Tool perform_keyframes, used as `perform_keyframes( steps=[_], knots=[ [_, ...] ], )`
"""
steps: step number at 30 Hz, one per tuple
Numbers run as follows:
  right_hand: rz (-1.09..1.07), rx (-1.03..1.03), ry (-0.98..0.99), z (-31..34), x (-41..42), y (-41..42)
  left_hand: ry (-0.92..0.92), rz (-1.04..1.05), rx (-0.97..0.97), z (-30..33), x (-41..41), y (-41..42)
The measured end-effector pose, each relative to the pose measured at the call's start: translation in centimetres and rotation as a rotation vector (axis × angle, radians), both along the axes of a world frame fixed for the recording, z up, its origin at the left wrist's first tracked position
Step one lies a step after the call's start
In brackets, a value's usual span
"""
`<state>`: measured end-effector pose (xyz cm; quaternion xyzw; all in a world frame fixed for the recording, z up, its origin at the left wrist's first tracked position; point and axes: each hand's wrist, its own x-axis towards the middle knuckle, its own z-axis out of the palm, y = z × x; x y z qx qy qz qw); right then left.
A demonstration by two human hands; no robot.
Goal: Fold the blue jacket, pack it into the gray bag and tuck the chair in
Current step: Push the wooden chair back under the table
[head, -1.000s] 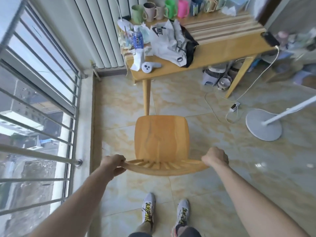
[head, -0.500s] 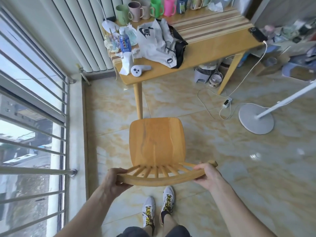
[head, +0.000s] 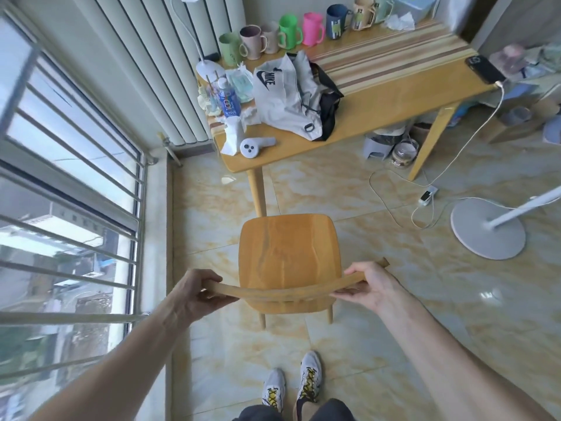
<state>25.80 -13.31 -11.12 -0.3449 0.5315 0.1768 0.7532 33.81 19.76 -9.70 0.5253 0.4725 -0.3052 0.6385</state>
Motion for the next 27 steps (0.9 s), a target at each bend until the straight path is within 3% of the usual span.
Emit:
perform_keyframes(
  steps=[12,21,27],
  knots=[
    [0.013,-0.053,-0.057,5.5,8.6,-12.1,-0.044,-0.075,-0.03,4.9,8.7,-12.0],
    [-0.007,-0.124,-0.038,4.7,18.2,-21.7,-0.007,-0.098,-0.154,1.2,19.9,-21.5],
    [0.014,-0.16,-0.06,3.4,25.1,-27.6,0.002,-0.008,-0.232,-0.8,25.1,-27.7]
  ],
)
